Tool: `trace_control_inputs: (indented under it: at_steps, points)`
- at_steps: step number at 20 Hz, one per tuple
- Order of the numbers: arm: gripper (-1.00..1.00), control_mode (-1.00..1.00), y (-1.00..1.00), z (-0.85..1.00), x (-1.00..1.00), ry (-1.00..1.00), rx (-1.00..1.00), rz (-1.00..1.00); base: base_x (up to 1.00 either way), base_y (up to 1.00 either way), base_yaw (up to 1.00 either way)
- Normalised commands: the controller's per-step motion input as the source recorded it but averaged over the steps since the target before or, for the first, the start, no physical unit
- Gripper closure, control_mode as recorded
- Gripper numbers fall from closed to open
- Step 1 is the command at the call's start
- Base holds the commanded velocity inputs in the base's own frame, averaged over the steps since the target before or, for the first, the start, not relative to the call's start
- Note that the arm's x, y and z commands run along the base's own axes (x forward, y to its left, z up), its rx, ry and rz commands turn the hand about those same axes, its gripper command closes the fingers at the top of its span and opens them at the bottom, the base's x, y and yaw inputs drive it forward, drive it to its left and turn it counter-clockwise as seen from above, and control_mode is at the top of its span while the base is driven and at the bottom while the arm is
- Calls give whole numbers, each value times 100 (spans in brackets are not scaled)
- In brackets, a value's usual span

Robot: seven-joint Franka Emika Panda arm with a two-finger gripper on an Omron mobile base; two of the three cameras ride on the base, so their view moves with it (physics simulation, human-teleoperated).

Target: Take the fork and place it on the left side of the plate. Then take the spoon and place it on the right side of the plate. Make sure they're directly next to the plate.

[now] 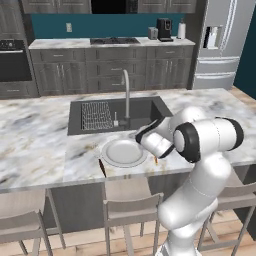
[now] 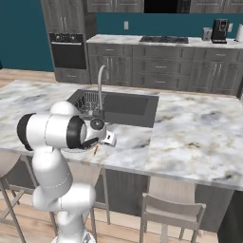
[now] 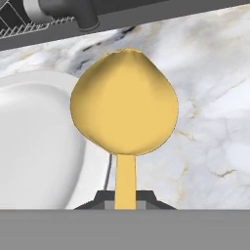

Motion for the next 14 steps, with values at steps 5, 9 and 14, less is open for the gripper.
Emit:
trace_control_inputs:
  at_steps: [5,9,14]
  points:
    - [100,-100,0,-23,3,0,0,0,0,0,0]
    - [100,-100,0,-21,12,0,0,0,0,0,0]
    - [100,-100,0,-10,19,0,1,0,0,0,0]
